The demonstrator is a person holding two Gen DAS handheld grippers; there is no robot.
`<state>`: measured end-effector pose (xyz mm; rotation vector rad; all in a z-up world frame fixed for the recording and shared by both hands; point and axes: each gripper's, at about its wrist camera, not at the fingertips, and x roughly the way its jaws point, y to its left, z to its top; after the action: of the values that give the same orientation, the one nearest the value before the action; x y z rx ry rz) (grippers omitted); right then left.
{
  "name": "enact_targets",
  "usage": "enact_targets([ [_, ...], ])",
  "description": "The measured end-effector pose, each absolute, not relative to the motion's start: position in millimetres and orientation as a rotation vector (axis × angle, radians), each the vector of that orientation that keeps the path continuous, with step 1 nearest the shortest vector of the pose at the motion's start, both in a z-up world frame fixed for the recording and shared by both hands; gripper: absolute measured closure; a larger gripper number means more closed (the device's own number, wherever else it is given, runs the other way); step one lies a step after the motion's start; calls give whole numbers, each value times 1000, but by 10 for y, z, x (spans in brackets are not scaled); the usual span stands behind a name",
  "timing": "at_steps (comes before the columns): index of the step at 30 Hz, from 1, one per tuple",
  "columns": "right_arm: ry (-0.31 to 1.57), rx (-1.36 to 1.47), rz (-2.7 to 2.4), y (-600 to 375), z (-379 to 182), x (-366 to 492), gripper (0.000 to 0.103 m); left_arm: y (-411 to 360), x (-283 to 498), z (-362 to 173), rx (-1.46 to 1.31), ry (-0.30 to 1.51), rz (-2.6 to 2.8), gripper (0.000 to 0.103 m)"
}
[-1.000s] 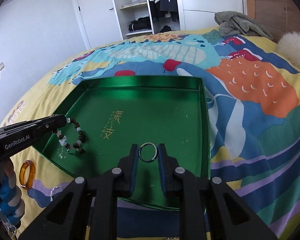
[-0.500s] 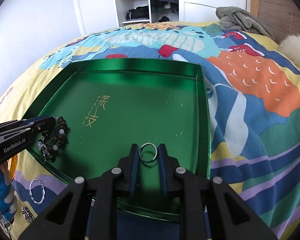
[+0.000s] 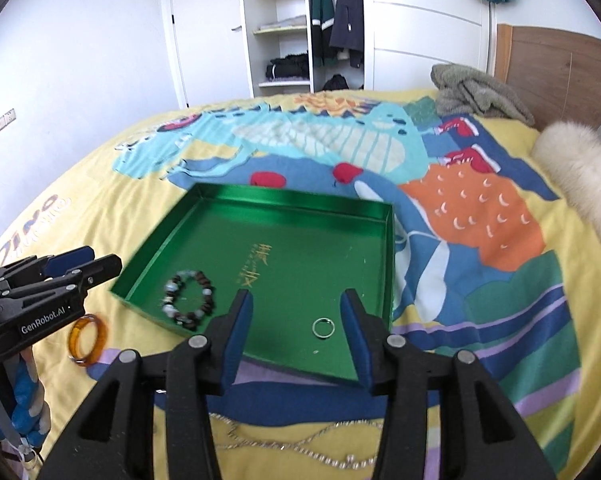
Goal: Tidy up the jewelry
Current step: 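Withdraw both open tools from the tray back toward the remaining jewelry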
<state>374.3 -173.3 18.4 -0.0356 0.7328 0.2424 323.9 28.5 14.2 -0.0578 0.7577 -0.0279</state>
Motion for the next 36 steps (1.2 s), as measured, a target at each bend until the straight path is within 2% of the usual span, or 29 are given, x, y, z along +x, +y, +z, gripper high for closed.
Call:
enact_targets([
  [4,698,-42,247,-1679,452,3433,56,385,2861,410,-68,717,-20,56],
  [8,668,-46,253,-1648,680,3052,55,457,2470,645,-65,677,-18,48],
  [12,636,-38,265,-1645,883,2660,55,508,2098,828,-52,649,-9,43],
  [27,523,2,277,-2125,1464,1472,55,756,996,1195,-50,575,22,43],
  [36,492,-3,299,-2265,1480,988,55,694,675,1155,-40,568,-18,44],
])
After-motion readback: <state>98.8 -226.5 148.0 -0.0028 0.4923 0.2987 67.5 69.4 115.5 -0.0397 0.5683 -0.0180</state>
